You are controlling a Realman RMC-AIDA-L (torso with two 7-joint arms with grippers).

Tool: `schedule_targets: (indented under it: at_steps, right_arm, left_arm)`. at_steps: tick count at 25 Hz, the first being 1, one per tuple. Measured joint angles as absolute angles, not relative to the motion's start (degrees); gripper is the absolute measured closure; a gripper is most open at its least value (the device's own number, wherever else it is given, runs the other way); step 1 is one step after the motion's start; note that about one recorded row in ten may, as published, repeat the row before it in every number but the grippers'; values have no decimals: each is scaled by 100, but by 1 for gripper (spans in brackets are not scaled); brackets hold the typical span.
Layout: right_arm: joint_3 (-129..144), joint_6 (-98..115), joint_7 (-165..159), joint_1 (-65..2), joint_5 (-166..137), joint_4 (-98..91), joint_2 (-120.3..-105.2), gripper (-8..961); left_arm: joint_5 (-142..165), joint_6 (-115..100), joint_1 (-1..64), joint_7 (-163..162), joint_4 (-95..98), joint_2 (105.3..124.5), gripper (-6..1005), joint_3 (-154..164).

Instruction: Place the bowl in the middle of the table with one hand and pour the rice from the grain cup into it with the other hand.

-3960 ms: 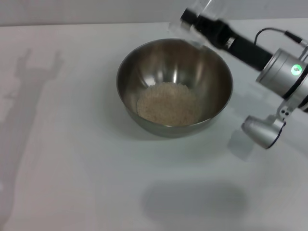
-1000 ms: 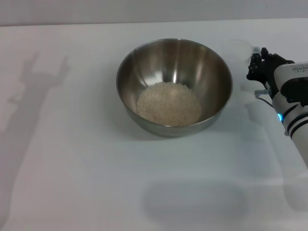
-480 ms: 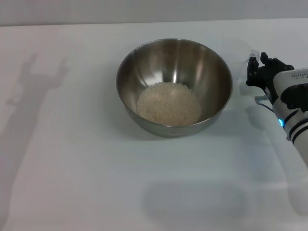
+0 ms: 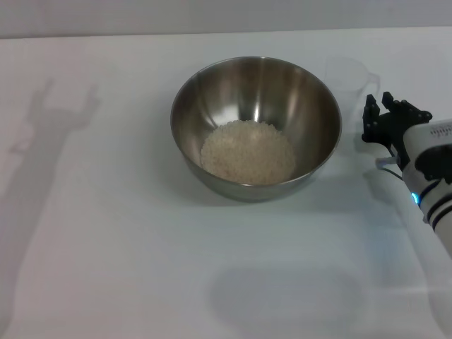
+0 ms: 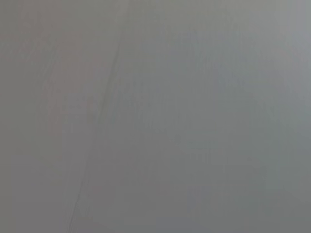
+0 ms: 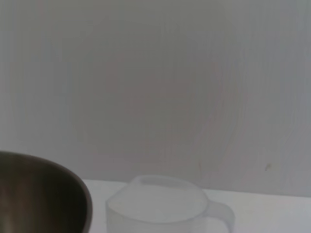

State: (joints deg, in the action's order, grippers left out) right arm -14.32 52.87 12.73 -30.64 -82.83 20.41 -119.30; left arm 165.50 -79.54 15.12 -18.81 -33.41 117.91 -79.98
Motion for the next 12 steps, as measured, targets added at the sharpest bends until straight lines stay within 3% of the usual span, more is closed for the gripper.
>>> schedule_targets:
  at_steps: [12]
  right_arm:
    - [-1479, 7100, 1273, -2126, -8721, 2328, -11940, 726]
  left_arm:
    - [16550, -7917, 1486, -1875, -3339, 11780, 138, -8020]
